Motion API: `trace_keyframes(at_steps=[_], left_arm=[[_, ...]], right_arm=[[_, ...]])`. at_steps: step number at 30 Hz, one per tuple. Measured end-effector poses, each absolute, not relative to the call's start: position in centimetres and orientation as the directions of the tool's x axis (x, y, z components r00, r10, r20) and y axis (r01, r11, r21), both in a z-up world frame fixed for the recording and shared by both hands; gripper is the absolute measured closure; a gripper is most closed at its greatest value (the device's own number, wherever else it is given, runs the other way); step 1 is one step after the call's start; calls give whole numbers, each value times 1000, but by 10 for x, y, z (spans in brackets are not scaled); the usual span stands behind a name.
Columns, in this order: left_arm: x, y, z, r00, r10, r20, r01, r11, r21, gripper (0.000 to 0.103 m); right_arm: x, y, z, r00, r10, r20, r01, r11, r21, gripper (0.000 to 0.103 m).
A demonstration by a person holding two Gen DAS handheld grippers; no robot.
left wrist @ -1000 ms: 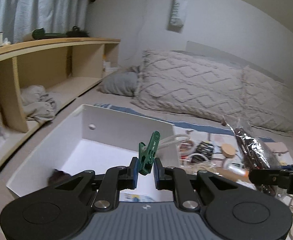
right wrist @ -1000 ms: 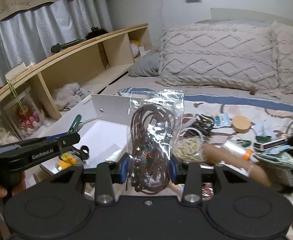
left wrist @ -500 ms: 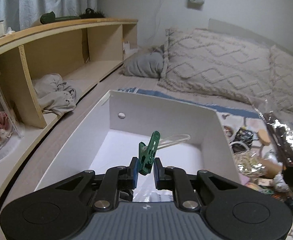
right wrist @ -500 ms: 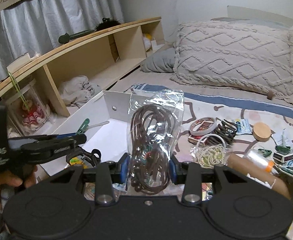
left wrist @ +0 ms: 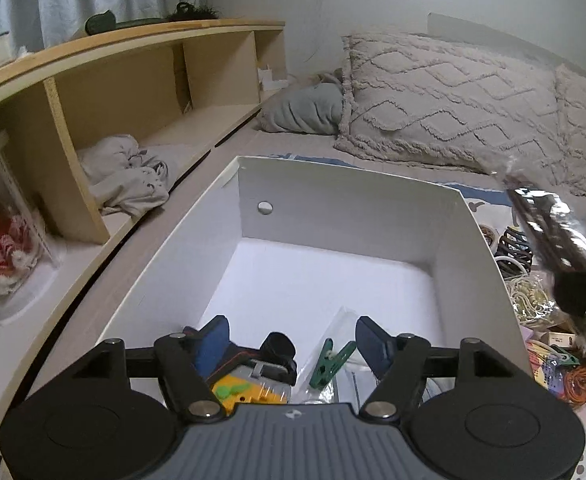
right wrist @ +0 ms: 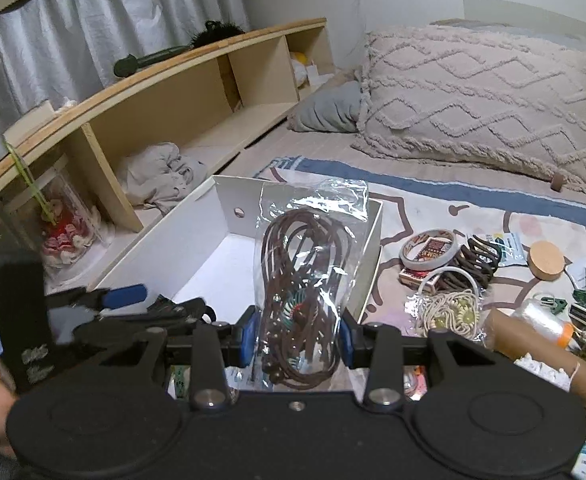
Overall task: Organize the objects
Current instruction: 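Carry the clothespin and cord bag over the white box with both tools, then open the left gripper to drop the clothespin while the right gripper releases the cord bag into the box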
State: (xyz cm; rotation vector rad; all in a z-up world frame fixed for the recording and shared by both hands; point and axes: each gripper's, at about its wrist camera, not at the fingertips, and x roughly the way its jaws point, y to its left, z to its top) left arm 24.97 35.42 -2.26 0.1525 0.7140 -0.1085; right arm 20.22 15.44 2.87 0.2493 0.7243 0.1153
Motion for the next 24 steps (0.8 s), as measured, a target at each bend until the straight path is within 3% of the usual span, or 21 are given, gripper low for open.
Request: trace_keyframes(at_steps=[3,18,20,21,22,24], left_arm=[[245,356,-20,758,-60,-650,148,986,82,21],[241,368,-19,766,-91,-636,157,986,48,18],[241,370,-19,768,-85,-635,154,987,54,17],[242,371,-19,767,-85,-636,155,986,54,16],[242,371,-19,767,-85,-636,157,986,56,16],[243,371,-20,766,-84,-637,159,985,61,16]], right_arm=[[216,156,27,727,194,-659,21,953,304,63],[291,168,6,688,140,-712,238,883,403,60],[298,167,0,706,120,-698,251,879,405,49],[300,167,-3,706,101,-701,266,879,395,27],[301,167,-5,701,78,-709,286,880,380,15],[303,165,-8,697,73,-713,283,886,367,15]])
